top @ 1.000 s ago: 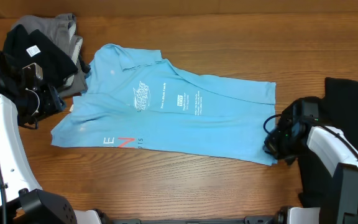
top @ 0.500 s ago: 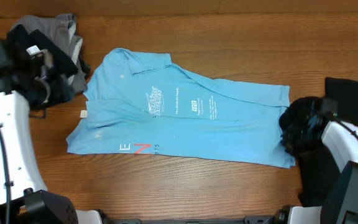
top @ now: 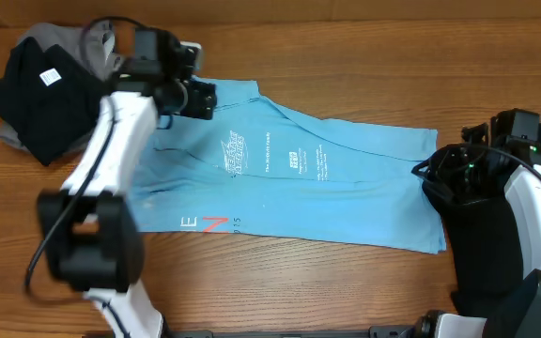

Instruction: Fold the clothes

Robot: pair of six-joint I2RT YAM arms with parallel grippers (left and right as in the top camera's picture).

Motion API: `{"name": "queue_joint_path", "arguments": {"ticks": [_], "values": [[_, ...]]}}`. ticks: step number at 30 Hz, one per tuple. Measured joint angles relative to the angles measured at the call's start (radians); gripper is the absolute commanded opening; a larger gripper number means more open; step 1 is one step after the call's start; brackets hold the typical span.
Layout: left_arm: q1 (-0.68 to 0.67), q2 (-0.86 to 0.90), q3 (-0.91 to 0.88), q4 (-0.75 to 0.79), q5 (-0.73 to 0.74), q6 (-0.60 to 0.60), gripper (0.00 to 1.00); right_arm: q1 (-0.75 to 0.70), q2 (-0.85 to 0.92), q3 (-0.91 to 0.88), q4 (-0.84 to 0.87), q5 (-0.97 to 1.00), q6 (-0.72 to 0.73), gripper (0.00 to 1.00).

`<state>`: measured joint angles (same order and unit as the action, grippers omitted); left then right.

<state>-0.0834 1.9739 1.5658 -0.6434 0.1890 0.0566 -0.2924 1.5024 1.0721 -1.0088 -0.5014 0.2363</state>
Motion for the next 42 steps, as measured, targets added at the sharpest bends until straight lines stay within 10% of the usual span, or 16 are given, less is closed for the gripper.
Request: {"name": "queue_joint_path", "arguments": {"ticks": [9, 25, 42], "values": [[-0.002, 0.171, -0.002, 0.181, -0.053, -0.033, 0.74, 0.0, 0.0, 0.0, -0.02, -0.019, -0.035, 0.39], [-0.002, 0.254, -0.002, 0.289, -0.063, -0.061, 0.06, 0.0, 0.0, 0.0, 0.0, -0.014, -0.047, 0.4], [-0.001, 0.206, 0.04, 0.187, -0.063, -0.11, 0.04, 0.0, 0.005, 0.0, 0.388, 0.193, 0.023, 0.5]]}}
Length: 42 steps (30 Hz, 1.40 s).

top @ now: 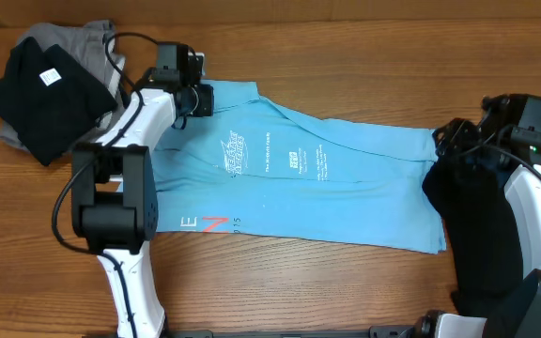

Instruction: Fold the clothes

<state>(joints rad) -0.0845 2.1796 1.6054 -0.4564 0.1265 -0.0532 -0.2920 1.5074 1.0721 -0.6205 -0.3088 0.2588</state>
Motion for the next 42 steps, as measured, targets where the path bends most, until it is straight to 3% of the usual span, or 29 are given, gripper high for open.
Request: {"name": "queue_joint_path", "arguments": {"ticks": [9, 16, 24, 30, 42], "values": [[0.0, -0.156, 0.019, -0.024, 0.0, 0.0, 0.06, 0.011, 0.188, 0.0, 0.105, -0.012, 0.05, 0.45], [0.0, -0.179, 0.021, -0.061, 0.0, 0.0, 0.05, 0.042, 0.352, -0.002, 0.128, -0.025, 0.057, 0.45], [0.0, -0.179, 0.021, -0.1, 0.0, 0.0, 0.04, 0.043, 0.362, -0.001, 0.121, 0.006, 0.087, 0.4], [0.0, -0.179, 0.021, -0.117, 0.0, 0.0, 0.05, 0.043, 0.356, 0.005, 0.047, 0.029, 0.138, 0.42], [0.0, -0.179, 0.021, -0.121, 0.0, 0.0, 0.06, 0.042, 0.356, 0.005, 0.1, 0.036, 0.163, 0.41]]}}
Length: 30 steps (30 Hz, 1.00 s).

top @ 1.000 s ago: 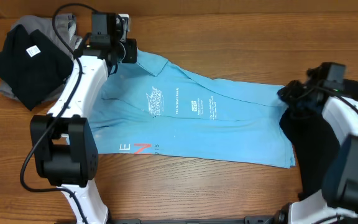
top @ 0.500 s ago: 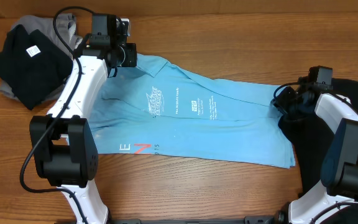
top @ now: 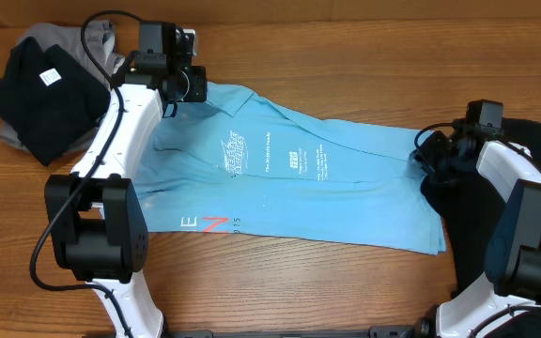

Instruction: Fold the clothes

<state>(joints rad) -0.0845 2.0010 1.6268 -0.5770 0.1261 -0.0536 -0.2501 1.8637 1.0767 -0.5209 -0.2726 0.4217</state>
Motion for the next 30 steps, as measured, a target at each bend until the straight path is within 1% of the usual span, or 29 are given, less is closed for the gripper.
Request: {"name": "queue_joint_path", "arguments": {"ticks": [1, 3, 5, 8, 12, 20, 26, 30], "values": [[0.0, 0.0, 0.0, 0.0, 0.0, 0.0, 0.06, 0.0, 0.0, -0.001, 0.017, 0.009, 0.0, 0.39], [0.0, 0.0, 0.0, -0.001, 0.0, 0.0, 0.06, -0.002, 0.0, -0.002, 0.055, 0.019, 0.002, 0.31], [0.0, 0.0, 0.0, -0.001, 0.0, 0.0, 0.06, -0.005, 0.0, -0.002, 0.076, 0.02, -0.002, 0.27], [0.0, 0.0, 0.0, -0.003, 0.0, 0.001, 0.06, -0.005, 0.0, -0.003, 0.079, 0.011, -0.007, 0.15], [0.0, 0.0, 0.0, -0.003, 0.0, 0.001, 0.06, -0.005, 0.0, -0.003, 0.075, -0.01, -0.019, 0.04], [0.0, -0.017, 0.0, -0.042, -0.013, 0.005, 0.05, -0.005, 0.0, 0.002, -0.022, -0.04, -0.03, 0.04], [0.007, -0.103, 0.0, -0.113, -0.053, 0.008, 0.04, -0.005, -0.003, 0.043, -0.101, -0.083, -0.036, 0.04], [0.024, -0.149, 0.002, -0.182, -0.069, 0.008, 0.04, -0.005, -0.041, 0.054, -0.152, -0.09, -0.042, 0.04]]}}
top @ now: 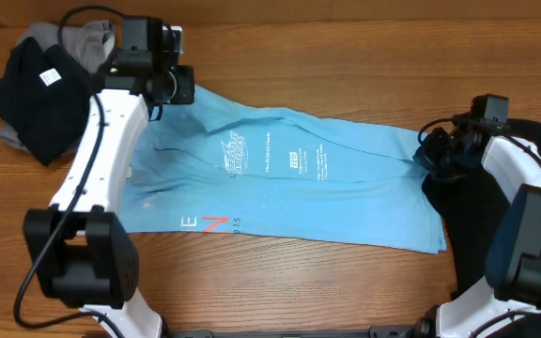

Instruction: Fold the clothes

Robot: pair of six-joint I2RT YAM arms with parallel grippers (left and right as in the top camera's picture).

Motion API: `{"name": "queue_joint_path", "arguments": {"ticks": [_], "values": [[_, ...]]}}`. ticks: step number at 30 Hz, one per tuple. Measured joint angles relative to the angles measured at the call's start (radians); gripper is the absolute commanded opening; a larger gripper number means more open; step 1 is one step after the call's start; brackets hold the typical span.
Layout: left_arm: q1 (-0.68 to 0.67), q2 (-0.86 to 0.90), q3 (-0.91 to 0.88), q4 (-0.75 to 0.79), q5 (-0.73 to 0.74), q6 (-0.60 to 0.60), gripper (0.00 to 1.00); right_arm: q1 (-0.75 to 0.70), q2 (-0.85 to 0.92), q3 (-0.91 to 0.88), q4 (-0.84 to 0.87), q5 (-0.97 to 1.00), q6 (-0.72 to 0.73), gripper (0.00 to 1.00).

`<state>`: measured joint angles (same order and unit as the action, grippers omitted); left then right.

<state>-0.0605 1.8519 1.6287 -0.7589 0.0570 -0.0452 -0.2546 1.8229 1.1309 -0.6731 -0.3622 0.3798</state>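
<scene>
A light blue T-shirt with white print and a red letter lies flat across the middle of the table. My left gripper sits at the shirt's far left corner, and the cloth rises toward it in a ridge; the fingers are too dark to read. At the shirt's far right corner, against a black garment, is my right gripper; its jaws cannot be made out either.
A pile of folded black and grey clothes lies at the far left. More black cloth covers the right side of the table under the right arm. Bare wood runs along the far edge.
The left gripper has shifted left and slightly toward the far edge, drawing the shirt's far left corner out with it. The right gripper has edged a little to the right at its corner.
First the left gripper sat over the shirt's far left part and the right arm was off the shirt's right edge. Then the right gripper stood higher by the corner. Later it reached onto the right corner, and now both corners look drawn outward.
</scene>
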Motion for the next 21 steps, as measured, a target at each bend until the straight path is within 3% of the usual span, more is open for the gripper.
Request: {"name": "queue_joint_path", "arguments": {"ticks": [7, 21], "values": [[0.042, -0.006, 0.001, -0.169, -0.06, 0.001, 0.04, -0.001, -0.067, 0.008, -0.1, 0.053, -0.003, 0.04], [0.112, -0.023, 0.001, -0.357, -0.1, 0.03, 0.05, -0.085, -0.068, 0.089, -0.262, 0.025, -0.014, 0.04]]}}
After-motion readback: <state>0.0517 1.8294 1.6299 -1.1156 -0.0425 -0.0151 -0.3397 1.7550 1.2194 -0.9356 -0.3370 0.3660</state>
